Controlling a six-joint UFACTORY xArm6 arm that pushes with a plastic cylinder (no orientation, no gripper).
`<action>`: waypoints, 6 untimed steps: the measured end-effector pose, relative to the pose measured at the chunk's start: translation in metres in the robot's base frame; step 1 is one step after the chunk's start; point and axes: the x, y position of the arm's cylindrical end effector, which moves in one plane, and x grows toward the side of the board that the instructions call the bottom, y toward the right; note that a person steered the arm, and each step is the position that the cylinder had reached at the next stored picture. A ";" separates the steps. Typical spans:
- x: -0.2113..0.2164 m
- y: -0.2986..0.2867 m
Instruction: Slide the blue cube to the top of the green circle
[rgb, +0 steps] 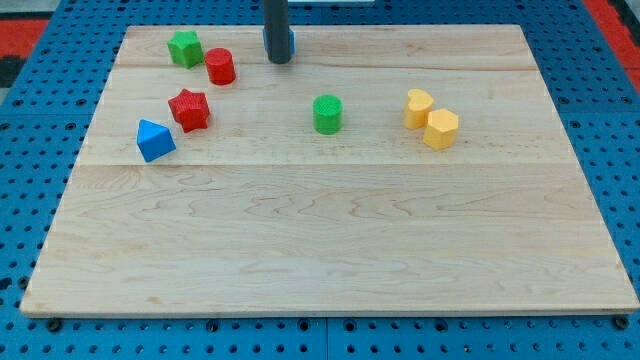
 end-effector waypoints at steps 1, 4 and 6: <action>-0.002 -0.017; -0.052 -0.064; -0.014 0.031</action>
